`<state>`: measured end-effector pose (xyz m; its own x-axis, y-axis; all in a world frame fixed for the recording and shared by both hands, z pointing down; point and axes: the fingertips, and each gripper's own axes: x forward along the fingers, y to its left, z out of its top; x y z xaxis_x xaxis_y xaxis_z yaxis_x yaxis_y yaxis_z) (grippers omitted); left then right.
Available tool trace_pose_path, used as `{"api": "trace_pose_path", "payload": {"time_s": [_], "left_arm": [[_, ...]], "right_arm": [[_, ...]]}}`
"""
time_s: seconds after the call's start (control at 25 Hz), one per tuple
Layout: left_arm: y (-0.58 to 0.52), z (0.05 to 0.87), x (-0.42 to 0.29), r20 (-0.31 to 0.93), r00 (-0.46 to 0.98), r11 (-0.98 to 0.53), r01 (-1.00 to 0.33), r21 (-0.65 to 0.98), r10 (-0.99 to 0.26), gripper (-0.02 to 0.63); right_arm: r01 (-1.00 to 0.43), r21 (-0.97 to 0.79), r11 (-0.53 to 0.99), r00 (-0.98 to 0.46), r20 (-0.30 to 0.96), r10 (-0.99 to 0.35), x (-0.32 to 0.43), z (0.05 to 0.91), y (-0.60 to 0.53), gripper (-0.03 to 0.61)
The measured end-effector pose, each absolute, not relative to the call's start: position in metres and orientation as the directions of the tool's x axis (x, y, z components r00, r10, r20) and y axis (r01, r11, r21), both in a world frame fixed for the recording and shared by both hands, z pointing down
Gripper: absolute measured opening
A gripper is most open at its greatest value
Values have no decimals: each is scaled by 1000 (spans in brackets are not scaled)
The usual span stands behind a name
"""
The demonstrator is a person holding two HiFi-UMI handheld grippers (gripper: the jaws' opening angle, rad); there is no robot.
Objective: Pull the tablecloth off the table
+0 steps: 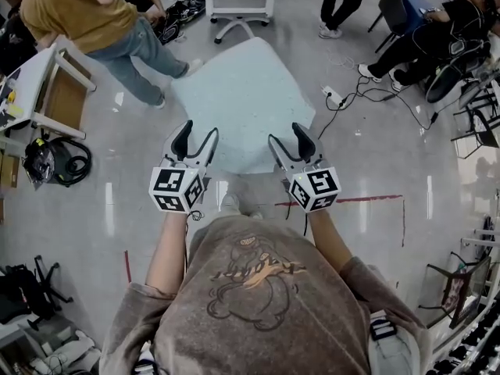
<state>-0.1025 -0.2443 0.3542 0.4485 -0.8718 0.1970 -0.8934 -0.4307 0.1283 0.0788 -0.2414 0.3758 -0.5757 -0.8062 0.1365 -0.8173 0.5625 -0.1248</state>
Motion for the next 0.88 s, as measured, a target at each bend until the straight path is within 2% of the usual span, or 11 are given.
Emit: {"api": "trace_pose_path", "payload": {"time_s": [0.2,0.32,0.88], "left_arm": [[-252,370,-107,241,438,-414,-899,144,-866,332],[-260,387,-113,277,439,-403,-897,180,-855,355],[-275,516,-117,486,437,-359,-900,248,-757,370]], "right_arm": [[-811,-136,570,-585,171,-792,77,389,-246,379],[-810,-135,570,-586,205,-784,76,404,-251,419],[-826,-194,529,-552,465,-692,95,538,-261,462]]}}
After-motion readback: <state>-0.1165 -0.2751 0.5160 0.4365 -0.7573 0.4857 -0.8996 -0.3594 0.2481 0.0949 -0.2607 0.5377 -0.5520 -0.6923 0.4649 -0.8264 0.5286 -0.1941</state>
